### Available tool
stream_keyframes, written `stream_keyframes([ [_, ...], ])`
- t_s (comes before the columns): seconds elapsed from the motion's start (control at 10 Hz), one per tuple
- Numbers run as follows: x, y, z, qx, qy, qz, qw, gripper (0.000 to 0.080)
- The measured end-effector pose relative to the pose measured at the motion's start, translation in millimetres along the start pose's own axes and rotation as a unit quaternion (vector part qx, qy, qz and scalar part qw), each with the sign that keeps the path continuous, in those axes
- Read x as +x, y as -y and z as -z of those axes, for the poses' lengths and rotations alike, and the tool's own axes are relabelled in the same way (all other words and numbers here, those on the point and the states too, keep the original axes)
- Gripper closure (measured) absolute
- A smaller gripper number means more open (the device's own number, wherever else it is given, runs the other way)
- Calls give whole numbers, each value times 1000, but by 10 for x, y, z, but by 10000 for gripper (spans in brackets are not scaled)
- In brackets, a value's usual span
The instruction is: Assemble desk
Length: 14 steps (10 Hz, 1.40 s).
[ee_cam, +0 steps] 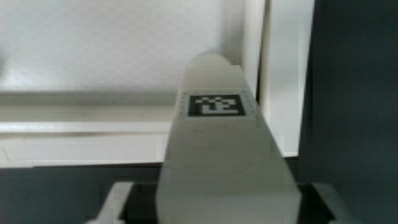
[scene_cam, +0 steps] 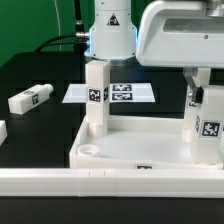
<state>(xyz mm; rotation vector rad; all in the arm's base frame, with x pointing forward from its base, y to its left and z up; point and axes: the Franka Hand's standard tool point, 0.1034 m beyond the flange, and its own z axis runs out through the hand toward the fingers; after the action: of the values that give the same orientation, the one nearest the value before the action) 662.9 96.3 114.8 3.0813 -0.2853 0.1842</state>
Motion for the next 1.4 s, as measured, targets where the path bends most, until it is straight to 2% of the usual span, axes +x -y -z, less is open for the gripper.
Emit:
stream_keyframes([
  [0.1,10,-37,-4,4,2,-44,999,507],
  [0.4,21,-162,-11,-1,4,-148,989,507],
  [0.6,24,-269,-14,-10,2,-214,977,505],
  [0.7,29,-337,-8,-20,3,-242,970,505],
  [0.8,26,-343,-22,-20,3,-255,967,428],
  [0.9,23,-336,-25,-20,3,-251,968,291],
  [1.0,24,-338,-25,-20,3,-251,968,291],
  [1.1,24,-338,-15,-20,3,-249,968,195],
  [1.2,17,-355,80,-15,3,-233,972,159],
  [1.3,-28,-439,208,-9,4,-219,976,159],
  [1.4,-66,-586,308,-3,6,-203,979,152],
])
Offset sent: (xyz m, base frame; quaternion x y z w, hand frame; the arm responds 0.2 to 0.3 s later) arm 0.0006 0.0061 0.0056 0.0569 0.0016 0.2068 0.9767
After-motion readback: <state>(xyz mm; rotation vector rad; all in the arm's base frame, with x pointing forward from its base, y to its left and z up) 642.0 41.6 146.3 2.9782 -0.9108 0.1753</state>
